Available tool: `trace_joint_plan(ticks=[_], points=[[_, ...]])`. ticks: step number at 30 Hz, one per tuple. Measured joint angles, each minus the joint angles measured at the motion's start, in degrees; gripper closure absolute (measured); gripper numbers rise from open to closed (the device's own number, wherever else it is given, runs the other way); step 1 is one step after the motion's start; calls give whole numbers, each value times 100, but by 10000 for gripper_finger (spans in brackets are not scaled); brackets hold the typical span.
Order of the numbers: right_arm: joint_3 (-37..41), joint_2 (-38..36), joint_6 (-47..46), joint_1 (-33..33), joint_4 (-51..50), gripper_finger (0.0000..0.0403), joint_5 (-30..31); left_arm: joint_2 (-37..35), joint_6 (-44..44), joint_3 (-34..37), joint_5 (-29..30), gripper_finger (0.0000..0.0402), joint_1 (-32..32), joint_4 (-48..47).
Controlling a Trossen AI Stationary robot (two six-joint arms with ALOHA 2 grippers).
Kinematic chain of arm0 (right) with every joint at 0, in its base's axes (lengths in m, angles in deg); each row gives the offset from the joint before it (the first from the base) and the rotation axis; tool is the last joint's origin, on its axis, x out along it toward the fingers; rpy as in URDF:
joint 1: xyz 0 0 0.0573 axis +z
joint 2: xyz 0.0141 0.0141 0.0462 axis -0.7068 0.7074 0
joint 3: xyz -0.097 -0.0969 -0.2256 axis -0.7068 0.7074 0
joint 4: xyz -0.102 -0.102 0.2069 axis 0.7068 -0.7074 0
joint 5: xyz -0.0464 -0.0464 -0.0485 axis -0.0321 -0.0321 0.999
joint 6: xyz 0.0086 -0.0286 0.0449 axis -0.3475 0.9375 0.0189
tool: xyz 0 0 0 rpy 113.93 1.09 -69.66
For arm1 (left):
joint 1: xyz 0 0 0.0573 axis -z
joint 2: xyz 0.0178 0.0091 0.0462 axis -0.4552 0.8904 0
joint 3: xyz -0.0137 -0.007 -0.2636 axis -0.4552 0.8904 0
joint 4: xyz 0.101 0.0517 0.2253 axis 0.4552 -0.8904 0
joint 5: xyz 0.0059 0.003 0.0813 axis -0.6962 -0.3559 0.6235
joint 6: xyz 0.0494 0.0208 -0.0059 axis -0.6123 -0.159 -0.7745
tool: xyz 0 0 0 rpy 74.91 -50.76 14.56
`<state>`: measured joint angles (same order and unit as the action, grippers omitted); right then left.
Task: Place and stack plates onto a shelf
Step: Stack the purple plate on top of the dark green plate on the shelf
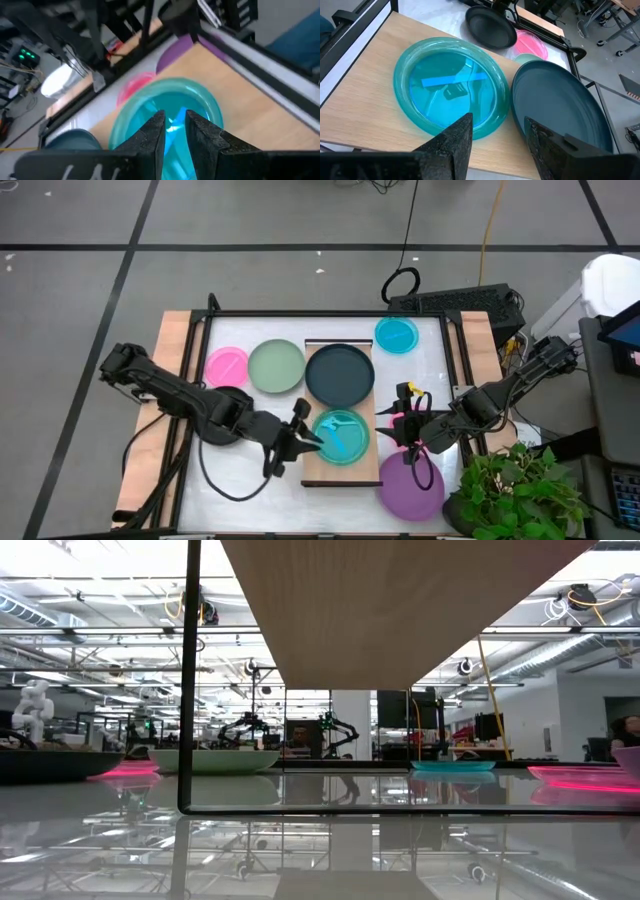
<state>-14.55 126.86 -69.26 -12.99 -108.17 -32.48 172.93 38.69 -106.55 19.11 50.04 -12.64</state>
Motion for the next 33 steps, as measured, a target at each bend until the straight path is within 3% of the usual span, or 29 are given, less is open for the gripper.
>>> trace_joint_plan(ticks=[8, 21, 33], points=[[0, 0, -375, 0, -4, 243, -12, -211, 218, -39, 734, 320, -24, 439], [0, 2, -1232, 233, -212, 243, -166, -667, 1577, -37, 732, 320, -116, -484], [0, 6, -1956, 795, 199, 243, -140, -661, 1993, 25, 734, 320, -131, -900]])
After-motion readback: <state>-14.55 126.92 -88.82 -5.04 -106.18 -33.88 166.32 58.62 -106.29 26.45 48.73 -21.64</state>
